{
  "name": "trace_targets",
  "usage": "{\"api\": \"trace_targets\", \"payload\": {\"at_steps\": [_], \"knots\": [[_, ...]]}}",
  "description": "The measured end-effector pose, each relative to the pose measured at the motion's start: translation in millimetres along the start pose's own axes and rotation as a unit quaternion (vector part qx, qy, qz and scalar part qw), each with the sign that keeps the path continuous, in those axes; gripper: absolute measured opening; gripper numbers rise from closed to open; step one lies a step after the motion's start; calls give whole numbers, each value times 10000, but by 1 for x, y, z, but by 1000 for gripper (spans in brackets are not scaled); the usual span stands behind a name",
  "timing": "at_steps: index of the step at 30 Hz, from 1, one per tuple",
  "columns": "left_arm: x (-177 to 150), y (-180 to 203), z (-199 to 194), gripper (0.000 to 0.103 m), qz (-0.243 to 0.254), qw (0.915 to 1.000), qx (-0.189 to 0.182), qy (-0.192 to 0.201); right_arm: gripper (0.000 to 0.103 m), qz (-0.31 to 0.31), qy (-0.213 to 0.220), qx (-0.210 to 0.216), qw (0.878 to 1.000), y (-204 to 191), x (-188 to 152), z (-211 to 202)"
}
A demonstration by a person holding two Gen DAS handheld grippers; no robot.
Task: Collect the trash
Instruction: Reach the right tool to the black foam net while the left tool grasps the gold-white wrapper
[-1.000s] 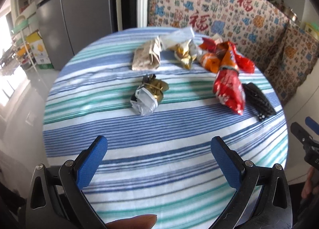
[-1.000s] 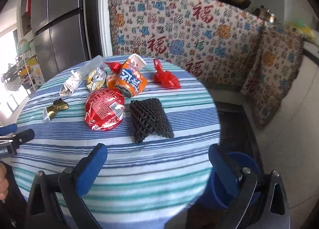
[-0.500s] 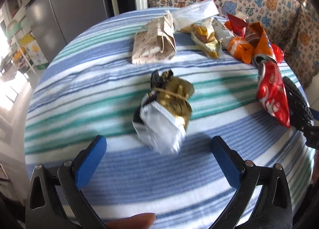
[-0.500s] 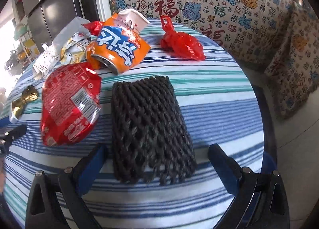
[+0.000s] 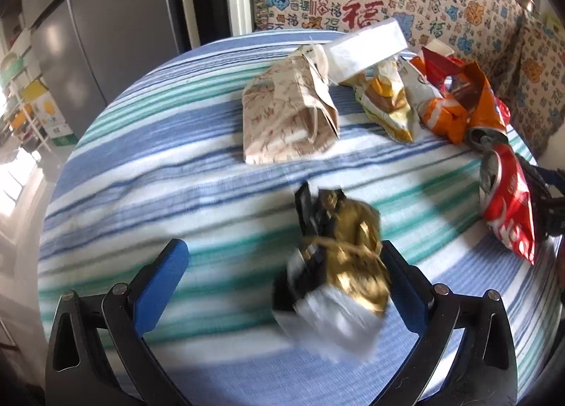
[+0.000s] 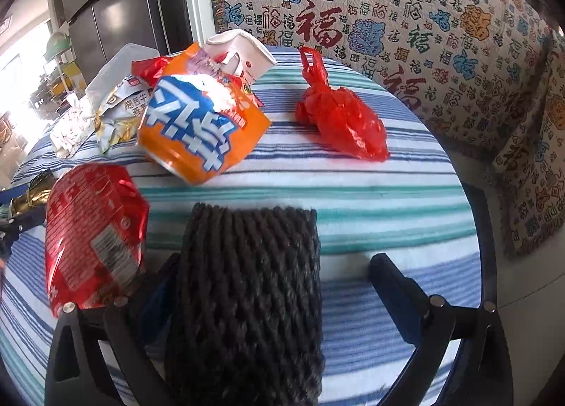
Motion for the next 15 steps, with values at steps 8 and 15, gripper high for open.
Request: {"api": "trace_targets", "payload": {"at_steps": [8, 15], "knots": [[2, -5, 1, 103, 128, 9999, -54, -1, 103, 1, 14, 28, 10000, 0, 3, 2], [-3, -4, -2, 103, 193, 9997, -115, 1, 103, 44, 23, 4, 10000, 3, -6, -5]]}}
Point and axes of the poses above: each gripper's, at about its wrist camera, not at the fingertips, and z roughly the way its jaws point, y to its right, x to its top, the point moved 7 cm from there along z, roughly the way its jaws point, and after that the axes turned 1 degree about -y, right-handed, at the moved point
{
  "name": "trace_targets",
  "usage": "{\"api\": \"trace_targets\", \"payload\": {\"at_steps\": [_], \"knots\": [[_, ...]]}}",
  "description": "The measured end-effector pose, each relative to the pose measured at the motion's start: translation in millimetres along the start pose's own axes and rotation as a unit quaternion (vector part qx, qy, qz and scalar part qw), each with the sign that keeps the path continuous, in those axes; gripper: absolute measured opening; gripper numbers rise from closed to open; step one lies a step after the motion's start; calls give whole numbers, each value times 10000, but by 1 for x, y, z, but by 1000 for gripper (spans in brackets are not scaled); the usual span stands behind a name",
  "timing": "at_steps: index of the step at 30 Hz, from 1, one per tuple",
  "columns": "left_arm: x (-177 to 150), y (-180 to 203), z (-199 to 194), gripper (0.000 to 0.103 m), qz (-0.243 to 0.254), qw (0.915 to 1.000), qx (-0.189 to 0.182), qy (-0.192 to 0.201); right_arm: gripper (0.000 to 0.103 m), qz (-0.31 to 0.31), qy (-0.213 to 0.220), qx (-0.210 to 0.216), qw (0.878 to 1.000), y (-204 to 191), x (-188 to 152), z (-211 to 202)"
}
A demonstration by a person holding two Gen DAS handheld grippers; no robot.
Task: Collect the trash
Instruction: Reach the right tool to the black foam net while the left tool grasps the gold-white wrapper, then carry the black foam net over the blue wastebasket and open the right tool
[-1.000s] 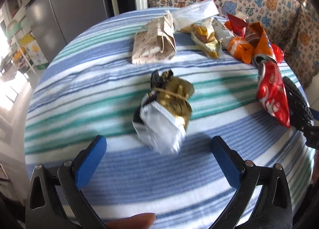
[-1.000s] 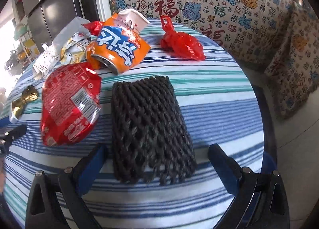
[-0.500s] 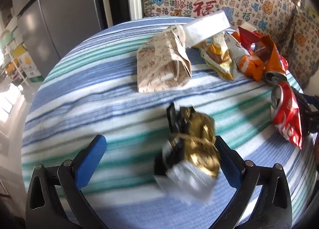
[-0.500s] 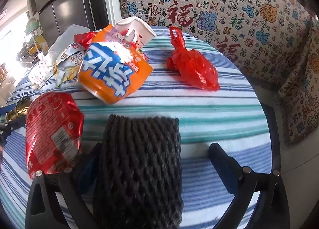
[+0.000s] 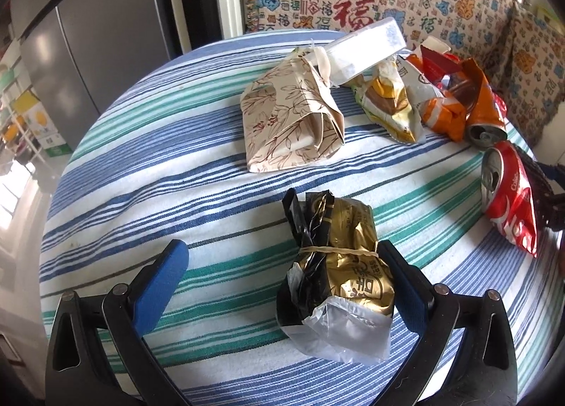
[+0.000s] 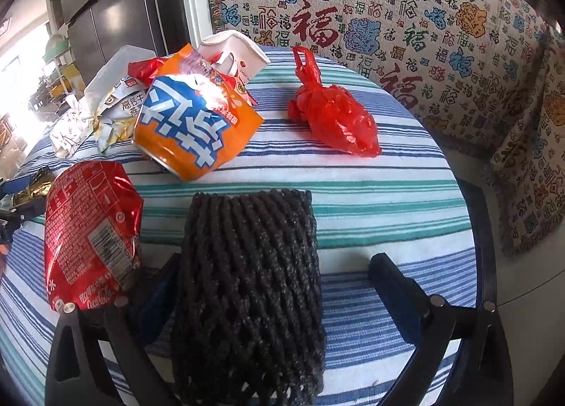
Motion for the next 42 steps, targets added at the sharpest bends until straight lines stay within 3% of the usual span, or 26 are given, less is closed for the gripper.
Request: {"api": "trace_targets", "payload": {"at_steps": [14, 22, 24, 28, 30, 31, 33, 34, 35, 36, 37, 42], "knots": [[-1, 0, -1, 103, 43, 10000, -57, -63, 103, -31, 36, 9, 10000, 6, -12, -7], [-1, -1, -6, 102, -57, 9996, -232, -146, 103, -241, -585, 179, 9978, 6, -19, -13], [2, 3, -12, 102, -116, 9989, -449, -52, 102, -59, -486, 160, 9987, 11, -18, -16], [1, 14, -15, 100, 118, 9988, -474, -24, 102, 184, -194, 402, 9988, 12, -10, -27], [0, 18, -13, 91, 229, 9988, -429, -73, 102, 83, -189, 454, 9988, 9, -9, -28], [0, 19, -12, 90, 265, 9988, -411, -100, 99, 51, -217, 478, 9986, 7, -10, -27], [-2, 20, -12, 85, 334, 9988, -333, -103, 84, 13, -417, 530, 9977, 3, -13, -19], [-2, 21, -13, 82, 373, 9988, -293, -86, 69, -124, -345, 336, 9988, 2, -13, -19], [-3, 21, -15, 74, 387, 9988, -291, -62, 56, -259, -361, 149, 9989, 3, -10, -19], [-3, 22, -17, 62, 395, 9988, -305, -35, 43, -230, -405, 242, 9986, 2, -9, -21], [-4, 21, -19, 55, 394, 9987, -325, -11, 13, -173, -451, 254, 9985, 3, -8, -23], [0, 15, -33, 47, 244, 9986, -410, 227, 15, -133, -448, 239, 9986, 5, -10, -31]]}}
Point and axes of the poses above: each gripper's, at about its wrist camera, not at the fingertips, and z roughly the way its jaws point, y to its right, x to its top, the point moved 7 cm from there along z, roughly the way its jaws point, and after that the axes turned 1 degree about -y, right-handed, at the moved point
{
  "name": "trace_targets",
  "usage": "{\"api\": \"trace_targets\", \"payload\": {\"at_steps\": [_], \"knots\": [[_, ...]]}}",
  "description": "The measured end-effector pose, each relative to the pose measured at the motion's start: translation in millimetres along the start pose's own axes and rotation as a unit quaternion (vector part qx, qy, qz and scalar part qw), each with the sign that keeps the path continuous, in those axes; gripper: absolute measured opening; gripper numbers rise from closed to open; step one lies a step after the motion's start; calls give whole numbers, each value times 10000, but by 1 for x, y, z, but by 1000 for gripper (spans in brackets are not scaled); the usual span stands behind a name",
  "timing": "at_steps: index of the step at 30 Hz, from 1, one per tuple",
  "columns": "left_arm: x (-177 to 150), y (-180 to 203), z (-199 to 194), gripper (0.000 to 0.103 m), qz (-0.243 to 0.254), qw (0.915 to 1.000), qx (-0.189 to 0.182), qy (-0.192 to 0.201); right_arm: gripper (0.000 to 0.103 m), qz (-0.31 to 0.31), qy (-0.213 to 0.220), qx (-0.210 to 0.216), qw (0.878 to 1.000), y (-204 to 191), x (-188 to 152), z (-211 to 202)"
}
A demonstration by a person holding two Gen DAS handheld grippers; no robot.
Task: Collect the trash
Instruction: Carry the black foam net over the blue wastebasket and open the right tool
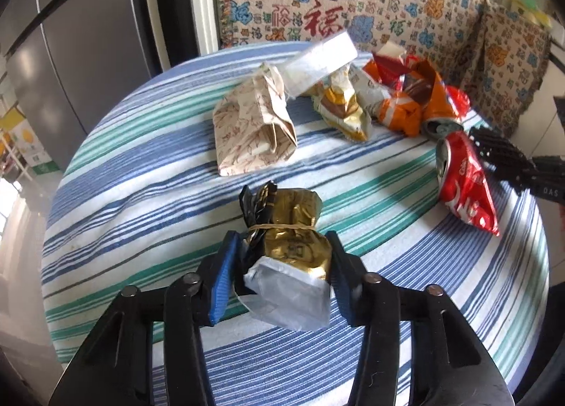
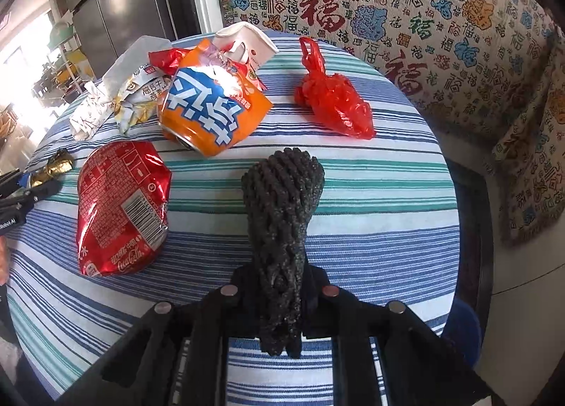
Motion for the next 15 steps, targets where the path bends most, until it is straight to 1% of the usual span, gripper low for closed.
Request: {"api": "trace_targets", "payload": {"at_steps": [7, 15], "knots": [[6, -13, -20, 46, -400, 9986, -83, 345, 15, 218, 284, 91, 9993, 1, -4, -25], [9, 2, -37, 46, -267, 9979, -113, 583, 15, 242, 468, 97, 9986, 10, -12, -51]]}}
Point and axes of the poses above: each gripper's, at about its wrist camera, not at the fingertips, and z roughly the way its jaws point, y to its right, x to its top, the point moved 7 cm from there along z, roughly the way its jaws point, and after that the axes turned 1 degree about -y, right-handed, at the moved point
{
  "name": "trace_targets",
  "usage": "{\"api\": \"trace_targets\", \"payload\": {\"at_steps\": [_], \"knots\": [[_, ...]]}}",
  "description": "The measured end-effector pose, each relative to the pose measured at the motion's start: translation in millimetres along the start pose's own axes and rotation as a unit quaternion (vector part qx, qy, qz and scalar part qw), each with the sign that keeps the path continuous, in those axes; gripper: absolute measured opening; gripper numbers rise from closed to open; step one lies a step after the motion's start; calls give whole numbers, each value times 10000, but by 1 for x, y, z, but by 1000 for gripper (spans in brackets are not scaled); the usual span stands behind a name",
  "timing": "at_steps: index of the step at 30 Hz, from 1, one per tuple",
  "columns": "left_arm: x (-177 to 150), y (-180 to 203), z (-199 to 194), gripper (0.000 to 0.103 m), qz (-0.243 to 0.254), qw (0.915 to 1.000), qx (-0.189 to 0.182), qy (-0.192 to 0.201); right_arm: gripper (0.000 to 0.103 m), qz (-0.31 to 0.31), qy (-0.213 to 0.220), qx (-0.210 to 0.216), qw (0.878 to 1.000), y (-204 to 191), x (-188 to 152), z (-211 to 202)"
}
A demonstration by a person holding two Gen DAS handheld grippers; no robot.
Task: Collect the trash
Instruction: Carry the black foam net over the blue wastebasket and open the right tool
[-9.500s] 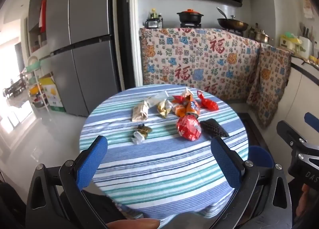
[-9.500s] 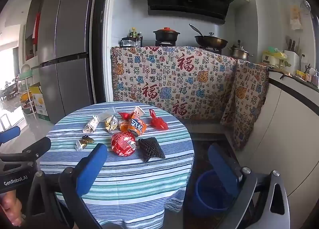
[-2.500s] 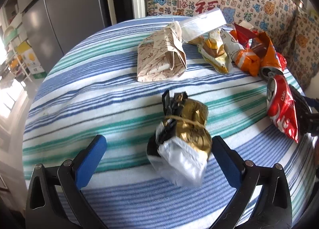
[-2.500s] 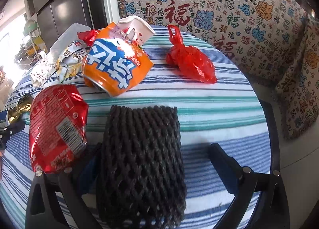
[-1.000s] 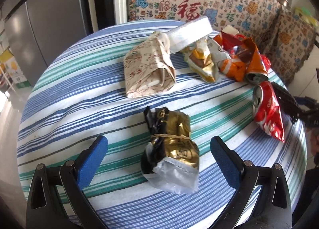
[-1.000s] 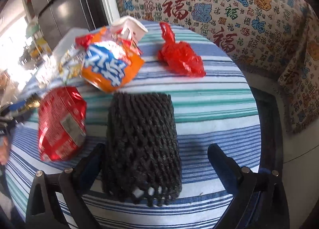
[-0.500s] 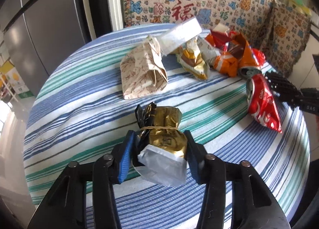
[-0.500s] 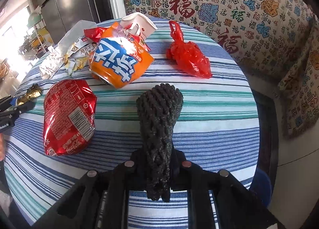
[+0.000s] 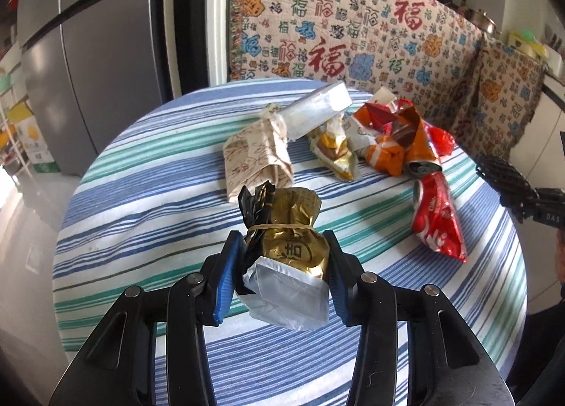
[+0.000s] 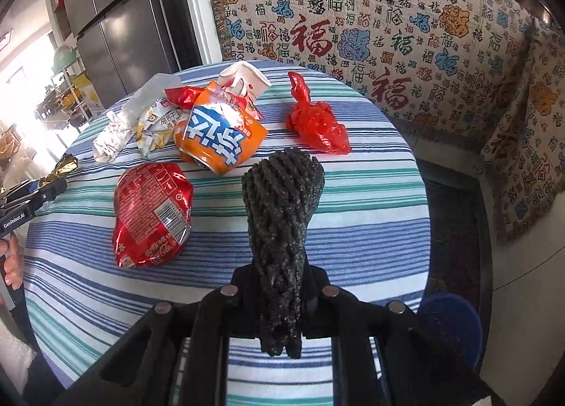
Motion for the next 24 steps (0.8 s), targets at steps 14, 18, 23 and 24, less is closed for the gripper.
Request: {"api": "trace_targets", "payload": {"at_steps": [14, 18, 23, 24], "knots": [[30, 178, -51, 46, 1124, 9839, -1303, 493, 15, 890, 416, -457, 9941, 110, -45, -89], [30, 248, -45, 46, 1371, 9732, -1801, 396, 15, 1152, 386, -819, 9892, 157, -77, -108], [22, 339, -16, 46, 1628, 9598, -2283, 106, 15, 1533, 214, -1092, 9819, 216, -116, -111], [19, 357, -8, 46, 1636, 9570, -2394, 13, 15, 1602, 174, -1130, 9804, 228, -123, -109]]}}
Point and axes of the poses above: each gripper's, at about its wrist camera, not at the fingertips, and z roughly the way its jaws point, y to its right, x to its top, the point moved 7 cm from there along z, roughly the way its jaws point, and after that the axes turned 1 degree about -y, right-handed, at the moved point
